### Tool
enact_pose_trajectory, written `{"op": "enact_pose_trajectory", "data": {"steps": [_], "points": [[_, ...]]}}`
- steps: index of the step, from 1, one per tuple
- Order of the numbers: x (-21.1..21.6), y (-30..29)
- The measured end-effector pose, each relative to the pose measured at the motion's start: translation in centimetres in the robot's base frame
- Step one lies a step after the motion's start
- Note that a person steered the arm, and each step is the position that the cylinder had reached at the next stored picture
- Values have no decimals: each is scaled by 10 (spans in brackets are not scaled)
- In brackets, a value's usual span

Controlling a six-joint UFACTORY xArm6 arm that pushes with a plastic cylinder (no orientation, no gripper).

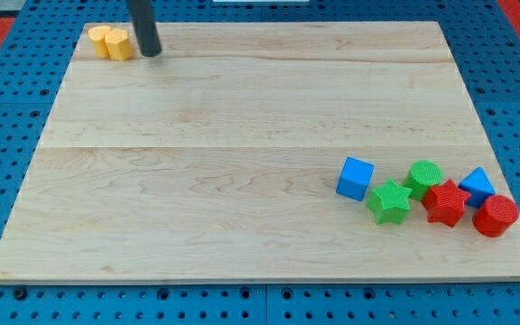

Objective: Separate the yellow blocks

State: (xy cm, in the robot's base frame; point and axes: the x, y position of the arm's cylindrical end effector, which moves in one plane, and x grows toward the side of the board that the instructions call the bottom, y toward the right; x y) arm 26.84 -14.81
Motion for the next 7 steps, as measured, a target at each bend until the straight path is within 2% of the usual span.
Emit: {"op": "enact_pose_trajectory", "data": {"steps": [1, 2, 3, 4, 5, 6, 7], "points": [[32, -45], [24, -132], [0, -137], [-12, -94], [-20, -77], [-13, -104], [5, -86]]}}
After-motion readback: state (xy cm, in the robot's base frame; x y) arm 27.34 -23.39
